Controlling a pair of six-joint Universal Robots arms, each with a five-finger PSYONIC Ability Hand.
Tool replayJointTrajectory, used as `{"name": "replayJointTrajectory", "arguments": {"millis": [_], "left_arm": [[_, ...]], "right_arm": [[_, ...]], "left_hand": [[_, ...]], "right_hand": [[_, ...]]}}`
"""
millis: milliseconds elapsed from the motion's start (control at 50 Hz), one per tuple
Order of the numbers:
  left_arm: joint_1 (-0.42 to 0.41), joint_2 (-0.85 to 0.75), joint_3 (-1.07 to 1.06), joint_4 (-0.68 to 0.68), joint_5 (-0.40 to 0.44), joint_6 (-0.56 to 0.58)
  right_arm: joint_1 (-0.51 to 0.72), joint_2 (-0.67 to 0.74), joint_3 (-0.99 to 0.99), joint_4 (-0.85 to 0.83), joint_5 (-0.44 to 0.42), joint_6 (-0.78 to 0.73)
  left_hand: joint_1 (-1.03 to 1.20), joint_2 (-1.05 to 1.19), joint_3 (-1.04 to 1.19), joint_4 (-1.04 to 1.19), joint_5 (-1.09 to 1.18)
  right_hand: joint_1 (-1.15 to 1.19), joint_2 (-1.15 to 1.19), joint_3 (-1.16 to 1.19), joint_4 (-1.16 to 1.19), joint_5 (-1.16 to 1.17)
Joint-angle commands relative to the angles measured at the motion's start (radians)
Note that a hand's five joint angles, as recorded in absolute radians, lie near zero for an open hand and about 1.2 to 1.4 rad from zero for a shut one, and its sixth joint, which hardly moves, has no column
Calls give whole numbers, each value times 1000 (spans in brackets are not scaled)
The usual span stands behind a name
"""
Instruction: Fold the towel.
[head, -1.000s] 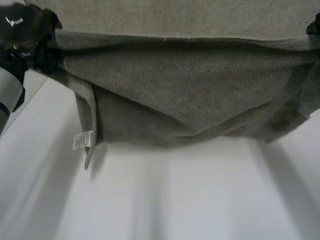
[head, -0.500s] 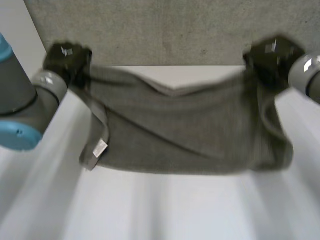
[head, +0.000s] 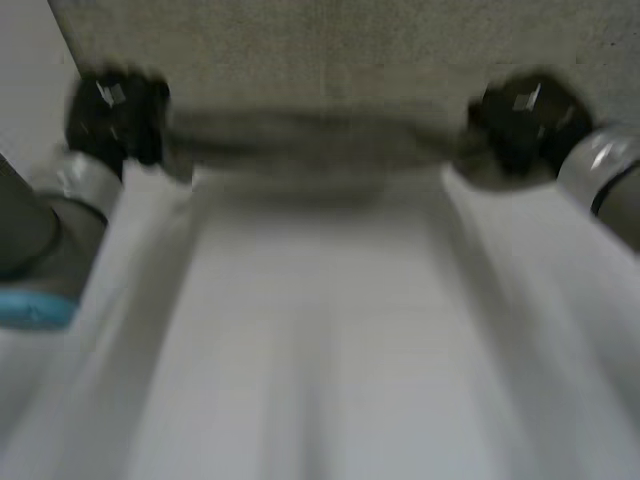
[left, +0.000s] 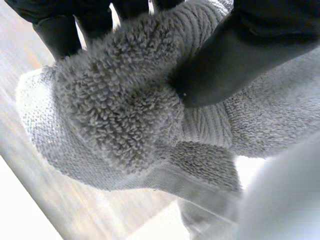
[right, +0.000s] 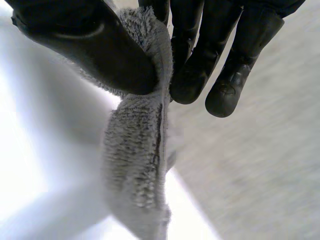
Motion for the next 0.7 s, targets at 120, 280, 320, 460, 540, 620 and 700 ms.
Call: {"name": "replayJointTrajectory", "arguments": {"millis": [120,280,320,460,540,620,700], "left_arm": [[2,-208,-242,3,48,313],[1,-118,-262,-14,40,347],[-8,-49,-265,-24,42,327],[-21,-21,-257,-26,44,243],[-19,-40,-254,-28,44,240],[-18,-72,-256,-28,45,241],[-18,-80,-259,-28,47,240]], "right_arm": [[-12,95,343,-86,-1,-104],[-13,90,374,-92,-2,-97],[-12,81,377,-92,1,-97],[-10,67,403,-94,-2,-95],[-15,65,418,-94,4,-94],[-18,52,437,-94,7,-92],[-18,30,453,-105,7,-56]], "left_hand": [[-226,-292,-323,-301,-472],[-752,-819,-849,-828,-998],[-843,-909,-940,-918,-1089],[-846,-913,-943,-922,-1092],[-805,-872,-902,-881,-1051],[-715,-781,-812,-790,-961],[-401,-468,-498,-477,-647]], "right_hand": [[58,103,44,47,57],[58,103,44,47,57],[58,103,44,47,57],[58,103,44,47,57],[58,103,44,47,57],[58,103,44,47,57],[58,103,44,47,57]]}}
